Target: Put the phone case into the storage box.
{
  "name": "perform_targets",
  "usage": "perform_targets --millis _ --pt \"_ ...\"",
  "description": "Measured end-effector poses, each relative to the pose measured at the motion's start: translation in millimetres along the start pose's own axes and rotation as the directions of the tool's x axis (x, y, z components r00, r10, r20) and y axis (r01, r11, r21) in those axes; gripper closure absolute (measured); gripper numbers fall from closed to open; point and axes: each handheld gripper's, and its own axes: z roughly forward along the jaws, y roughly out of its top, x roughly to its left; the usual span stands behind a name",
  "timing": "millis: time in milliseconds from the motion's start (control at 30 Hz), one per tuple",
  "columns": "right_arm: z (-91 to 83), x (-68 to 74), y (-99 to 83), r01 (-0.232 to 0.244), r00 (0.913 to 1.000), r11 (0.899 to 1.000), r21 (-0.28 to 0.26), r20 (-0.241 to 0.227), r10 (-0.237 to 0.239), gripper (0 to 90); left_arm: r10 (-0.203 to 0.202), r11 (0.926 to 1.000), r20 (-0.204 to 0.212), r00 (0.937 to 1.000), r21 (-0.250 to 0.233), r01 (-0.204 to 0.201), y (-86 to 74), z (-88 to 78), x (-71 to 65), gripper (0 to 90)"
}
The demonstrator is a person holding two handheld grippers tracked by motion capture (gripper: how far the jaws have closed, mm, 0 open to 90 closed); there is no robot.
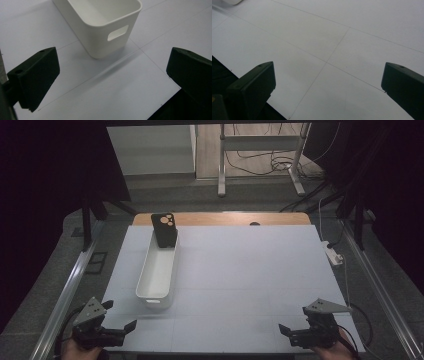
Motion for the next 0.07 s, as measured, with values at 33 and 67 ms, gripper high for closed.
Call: perform_targets --millis 33,67 --pt "0.1 0.0 -0.1 0.004 1.0 1.0 0.002 0.0 -0.004 0.0 0.002 1.0 -0.001 1.0 0.0 -0.002 0.2 0.2 -0.1 0.0" --pt "0.2 0.0 -0.1 0.005 1.0 1.0 0.003 0.0 -0.005 0.0 0.003 1.0 0.0 1.0 0.001 -0.003 0.4 0.3 -0.1 0.0"
